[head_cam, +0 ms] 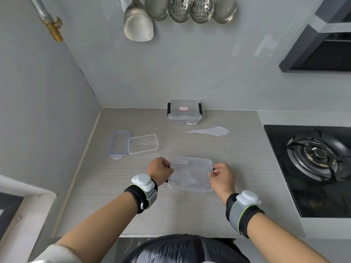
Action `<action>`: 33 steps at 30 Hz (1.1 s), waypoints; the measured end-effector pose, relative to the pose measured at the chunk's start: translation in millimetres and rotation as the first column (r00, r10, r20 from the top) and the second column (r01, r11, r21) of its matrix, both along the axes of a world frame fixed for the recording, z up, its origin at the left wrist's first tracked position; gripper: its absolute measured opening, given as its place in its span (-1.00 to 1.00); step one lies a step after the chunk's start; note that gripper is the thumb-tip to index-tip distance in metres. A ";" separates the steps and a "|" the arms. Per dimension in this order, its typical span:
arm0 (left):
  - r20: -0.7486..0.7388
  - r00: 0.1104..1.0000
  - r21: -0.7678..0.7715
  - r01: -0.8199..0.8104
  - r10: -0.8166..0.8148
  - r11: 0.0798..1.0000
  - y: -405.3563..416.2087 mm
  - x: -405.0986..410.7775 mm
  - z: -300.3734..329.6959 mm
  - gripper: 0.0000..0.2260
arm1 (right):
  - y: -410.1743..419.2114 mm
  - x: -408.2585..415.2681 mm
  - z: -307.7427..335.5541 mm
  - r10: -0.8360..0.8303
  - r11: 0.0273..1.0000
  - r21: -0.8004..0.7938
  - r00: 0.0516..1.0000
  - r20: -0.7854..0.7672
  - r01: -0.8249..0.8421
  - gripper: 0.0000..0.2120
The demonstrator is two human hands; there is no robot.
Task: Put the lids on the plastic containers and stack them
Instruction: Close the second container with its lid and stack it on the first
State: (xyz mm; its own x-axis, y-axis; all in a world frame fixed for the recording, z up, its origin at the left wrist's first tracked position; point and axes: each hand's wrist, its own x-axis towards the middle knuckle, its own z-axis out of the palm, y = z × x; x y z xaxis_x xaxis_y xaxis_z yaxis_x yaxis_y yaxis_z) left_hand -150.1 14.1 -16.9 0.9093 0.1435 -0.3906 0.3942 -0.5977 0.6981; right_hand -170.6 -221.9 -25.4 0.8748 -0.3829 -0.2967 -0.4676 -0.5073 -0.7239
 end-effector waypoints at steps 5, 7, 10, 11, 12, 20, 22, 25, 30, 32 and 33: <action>-0.077 0.997 0.034 0.016 -0.013 0.999 -1.1 -7.0 -4.4 -0.50 | -4.5 -2.0 -12.0 0.022 0.997 0.075 0.981 -0.192 -0.007 -0.42; -0.178 0.984 0.001 0.024 -0.023 1.000 -1.5 -10.3 -5.0 -0.45 | -4.8 -4.2 -14.0 0.061 0.986 0.168 0.967 -0.248 -0.019 -0.47; -0.179 0.984 0.009 0.026 -0.024 1.000 -0.6 -11.5 -7.5 -0.61 | -4.0 -7.3 -12.1 0.053 0.984 0.178 0.981 -0.186 -0.019 -0.65; -0.160 0.987 0.020 0.023 -0.020 1.000 -0.1 -11.2 -6.1 -0.65 | -3.2 -7.2 -10.9 0.032 0.986 0.165 0.986 -0.162 -0.005 -0.68; -0.138 0.990 0.036 0.024 -0.019 0.999 0.7 -11.0 -4.9 -0.67 | -2.3 -7.5 -9.0 0.023 0.988 0.152 0.991 -0.134 -0.002 -0.70; -0.043 0.997 0.147 0.064 -0.058 0.987 -10.5 -16.2 4.7 -0.77 | 9.5 -10.8 -5.7 0.034 0.999 0.017 0.999 -0.034 -0.033 -0.78; -0.036 0.998 0.141 0.059 -0.055 0.988 -12.9 -16.9 5.8 -0.79 | 10.6 -10.7 -4.9 0.041 0.999 -0.024 0.999 -0.022 -0.041 -0.78; -0.043 0.997 0.135 0.076 -0.071 0.988 -12.7 -12.9 9.1 -0.77 | 10.7 -5.5 -0.7 0.053 0.998 -0.026 0.998 -0.024 -0.054 -0.78; 0.023 0.996 0.050 0.081 -0.082 0.995 -11.9 1.6 17.0 -0.67 | 12.5 17.0 15.5 0.062 0.998 -0.016 0.998 0.028 -0.061 -0.82; 0.066 0.995 0.025 0.073 -0.075 0.997 -13.0 9.5 23.3 -0.59 | 14.1 29.6 25.1 0.077 0.997 -0.009 0.996 0.048 -0.077 -0.80; 0.085 0.994 0.007 0.068 -0.069 0.998 -12.7 14.9 26.9 -0.56 | 15.0 37.7 30.5 0.087 0.996 -0.002 0.995 0.058 -0.087 -0.78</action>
